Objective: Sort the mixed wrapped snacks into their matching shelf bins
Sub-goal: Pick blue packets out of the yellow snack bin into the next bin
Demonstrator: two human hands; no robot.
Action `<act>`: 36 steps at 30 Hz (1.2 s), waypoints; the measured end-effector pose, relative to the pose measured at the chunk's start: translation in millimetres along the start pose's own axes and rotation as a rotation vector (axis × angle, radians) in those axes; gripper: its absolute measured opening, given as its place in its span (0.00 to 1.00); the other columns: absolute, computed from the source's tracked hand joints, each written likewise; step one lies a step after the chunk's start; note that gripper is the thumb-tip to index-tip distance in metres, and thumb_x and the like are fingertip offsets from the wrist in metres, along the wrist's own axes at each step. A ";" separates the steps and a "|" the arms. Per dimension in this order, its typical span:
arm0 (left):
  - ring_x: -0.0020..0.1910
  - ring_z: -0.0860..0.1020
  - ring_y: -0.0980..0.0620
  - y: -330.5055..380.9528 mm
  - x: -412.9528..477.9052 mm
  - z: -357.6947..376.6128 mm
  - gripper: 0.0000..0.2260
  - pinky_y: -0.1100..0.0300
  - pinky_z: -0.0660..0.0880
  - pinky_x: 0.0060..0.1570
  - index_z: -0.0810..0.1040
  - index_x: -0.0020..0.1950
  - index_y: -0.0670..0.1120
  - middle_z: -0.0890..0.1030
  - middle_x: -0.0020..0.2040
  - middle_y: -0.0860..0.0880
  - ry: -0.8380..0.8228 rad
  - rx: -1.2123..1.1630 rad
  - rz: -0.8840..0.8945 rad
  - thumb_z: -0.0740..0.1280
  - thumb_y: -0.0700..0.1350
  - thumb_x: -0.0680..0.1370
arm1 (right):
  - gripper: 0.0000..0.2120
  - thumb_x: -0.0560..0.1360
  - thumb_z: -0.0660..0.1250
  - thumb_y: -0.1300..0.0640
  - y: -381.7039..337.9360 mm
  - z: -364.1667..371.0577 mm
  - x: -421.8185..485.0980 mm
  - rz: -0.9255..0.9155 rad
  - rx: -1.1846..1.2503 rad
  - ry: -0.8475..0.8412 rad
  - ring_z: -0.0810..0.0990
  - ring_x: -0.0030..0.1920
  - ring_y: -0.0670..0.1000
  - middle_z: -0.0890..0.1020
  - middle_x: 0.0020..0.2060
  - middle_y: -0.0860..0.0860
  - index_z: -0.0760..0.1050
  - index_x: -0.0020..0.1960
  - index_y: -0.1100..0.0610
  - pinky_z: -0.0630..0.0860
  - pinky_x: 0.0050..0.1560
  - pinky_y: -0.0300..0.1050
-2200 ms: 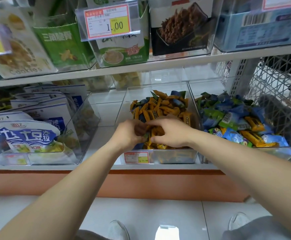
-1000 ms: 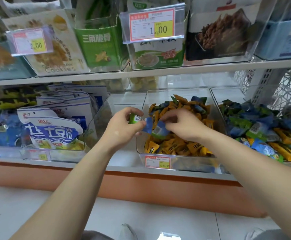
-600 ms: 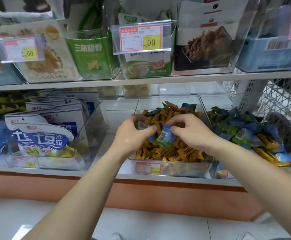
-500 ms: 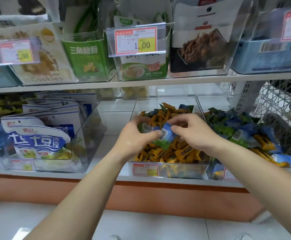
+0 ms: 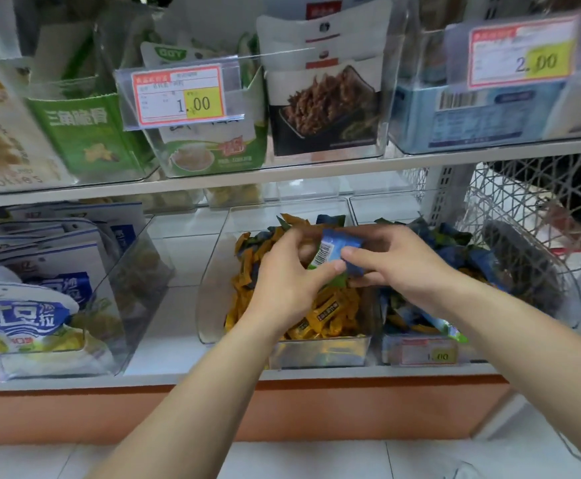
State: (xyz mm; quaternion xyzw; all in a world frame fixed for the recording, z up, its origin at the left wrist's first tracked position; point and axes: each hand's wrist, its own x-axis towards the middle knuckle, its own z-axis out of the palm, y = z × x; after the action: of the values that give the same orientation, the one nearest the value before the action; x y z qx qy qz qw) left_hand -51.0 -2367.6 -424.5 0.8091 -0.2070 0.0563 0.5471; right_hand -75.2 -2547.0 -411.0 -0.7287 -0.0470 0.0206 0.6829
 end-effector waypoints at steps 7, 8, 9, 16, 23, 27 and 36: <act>0.50 0.79 0.56 -16.7 39.3 22.2 0.05 0.64 0.71 0.44 0.76 0.50 0.57 0.81 0.47 0.58 0.068 0.230 -0.068 0.70 0.48 0.78 | 0.11 0.77 0.69 0.59 13.7 -67.1 -2.1 -0.376 -0.789 0.514 0.80 0.53 0.47 0.83 0.51 0.45 0.80 0.58 0.50 0.73 0.51 0.36; 0.51 0.79 0.53 -19.9 48.5 26.0 0.04 0.63 0.71 0.45 0.77 0.52 0.55 0.81 0.48 0.56 0.064 0.327 -0.075 0.69 0.47 0.79 | 0.13 0.78 0.68 0.58 19.4 -77.0 -1.5 -0.332 -0.925 0.504 0.80 0.56 0.53 0.82 0.55 0.50 0.79 0.61 0.51 0.75 0.53 0.43; 0.53 0.79 0.51 -21.6 58.3 30.2 0.06 0.62 0.71 0.47 0.78 0.56 0.53 0.81 0.51 0.54 0.051 0.421 -0.075 0.67 0.47 0.79 | 0.15 0.78 0.67 0.57 24.8 -84.0 -0.8 -0.246 -1.039 0.462 0.79 0.58 0.56 0.80 0.59 0.53 0.78 0.64 0.51 0.75 0.54 0.47; 0.58 0.78 0.47 -31.0 106.7 37.8 0.16 0.57 0.72 0.54 0.79 0.64 0.53 0.80 0.60 0.49 -0.342 0.806 -0.014 0.71 0.52 0.76 | 0.22 0.79 0.59 0.42 26.8 -84.6 10.5 -0.016 -1.131 0.389 0.64 0.72 0.57 0.72 0.71 0.49 0.71 0.72 0.46 0.66 0.70 0.55; 0.46 0.79 0.57 -34.9 91.0 21.1 0.04 0.67 0.71 0.42 0.81 0.51 0.54 0.82 0.47 0.56 0.002 0.432 -0.001 0.71 0.49 0.77 | 0.21 0.80 0.62 0.46 18.5 -36.3 30.0 -0.204 -0.963 0.232 0.67 0.70 0.54 0.73 0.70 0.49 0.70 0.72 0.46 0.65 0.68 0.50; 0.38 0.82 0.60 -20.8 68.2 19.8 0.08 0.69 0.76 0.36 0.81 0.44 0.56 0.85 0.38 0.58 -0.010 -0.033 -0.043 0.72 0.42 0.77 | 0.19 0.81 0.63 0.48 18.7 -21.4 40.4 -0.213 -0.603 0.145 0.74 0.66 0.51 0.78 0.66 0.49 0.70 0.72 0.46 0.70 0.62 0.44; 0.60 0.77 0.50 -46.7 129.8 33.9 0.14 0.53 0.74 0.61 0.77 0.63 0.47 0.80 0.61 0.49 0.028 0.602 -0.023 0.68 0.49 0.79 | 0.08 0.78 0.68 0.56 30.8 -65.9 31.7 -0.375 -0.870 0.501 0.79 0.55 0.53 0.82 0.53 0.48 0.79 0.56 0.49 0.77 0.54 0.51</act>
State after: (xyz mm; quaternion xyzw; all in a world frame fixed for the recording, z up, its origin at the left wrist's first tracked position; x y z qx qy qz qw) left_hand 80.8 -2419.2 -437.0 0.9365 -0.1642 0.1199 0.2858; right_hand -36.1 -2611.3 -436.3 -0.9063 -0.0161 -0.2975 0.2999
